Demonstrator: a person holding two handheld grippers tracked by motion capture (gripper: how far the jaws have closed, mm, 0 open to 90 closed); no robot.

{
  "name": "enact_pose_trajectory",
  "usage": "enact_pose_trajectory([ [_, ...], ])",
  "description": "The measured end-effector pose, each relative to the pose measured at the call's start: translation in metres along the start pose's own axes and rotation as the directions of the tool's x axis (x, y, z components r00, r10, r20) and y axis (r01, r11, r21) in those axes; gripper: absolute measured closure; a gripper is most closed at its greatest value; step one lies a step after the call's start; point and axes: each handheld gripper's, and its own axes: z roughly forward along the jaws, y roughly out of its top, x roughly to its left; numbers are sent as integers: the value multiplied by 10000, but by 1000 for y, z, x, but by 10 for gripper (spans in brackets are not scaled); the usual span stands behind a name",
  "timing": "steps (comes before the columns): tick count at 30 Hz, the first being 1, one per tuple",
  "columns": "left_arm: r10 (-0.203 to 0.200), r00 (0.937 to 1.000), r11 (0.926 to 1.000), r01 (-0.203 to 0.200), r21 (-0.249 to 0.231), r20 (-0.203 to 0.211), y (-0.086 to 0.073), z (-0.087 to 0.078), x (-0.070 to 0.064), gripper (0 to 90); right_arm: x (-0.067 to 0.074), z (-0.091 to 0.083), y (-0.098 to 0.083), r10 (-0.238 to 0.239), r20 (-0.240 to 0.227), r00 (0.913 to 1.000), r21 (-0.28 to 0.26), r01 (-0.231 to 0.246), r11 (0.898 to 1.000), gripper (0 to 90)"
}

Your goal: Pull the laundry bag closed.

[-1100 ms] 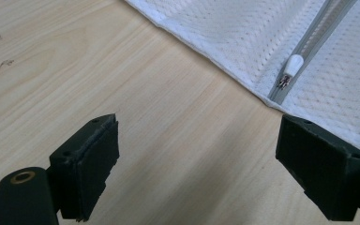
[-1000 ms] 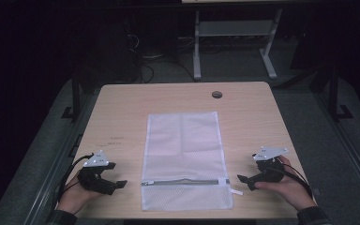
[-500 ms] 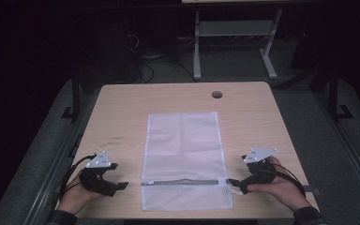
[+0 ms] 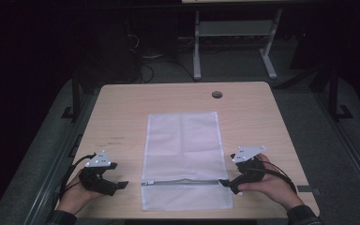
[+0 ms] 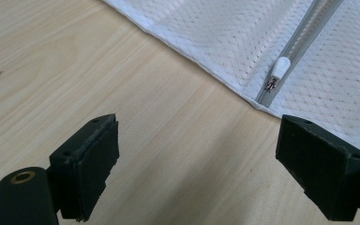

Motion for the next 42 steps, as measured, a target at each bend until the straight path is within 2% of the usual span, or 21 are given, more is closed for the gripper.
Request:
enact_pose_trajectory([
  [11,59,10000,9999,-59,-88,-5,2,-2,-1,131,13,11,22,-554,-425,9976,-113,550,9984,0],
  [19,137,9999,9999,-137,-24,79,3,-1,-3,132,19,21,35,-947,-788,9924,-50,946,9955,0],
  [30,212,9996,9998,-212,2,179,5,1,-3,132,28,35,52,-1309,-1308,9827,-99,1307,9914,0],
  [42,153,9997,9999,-151,-71,198,5,0,-2,133,39,53,71,-1835,-1837,9657,-169,1835,9829,0],
])
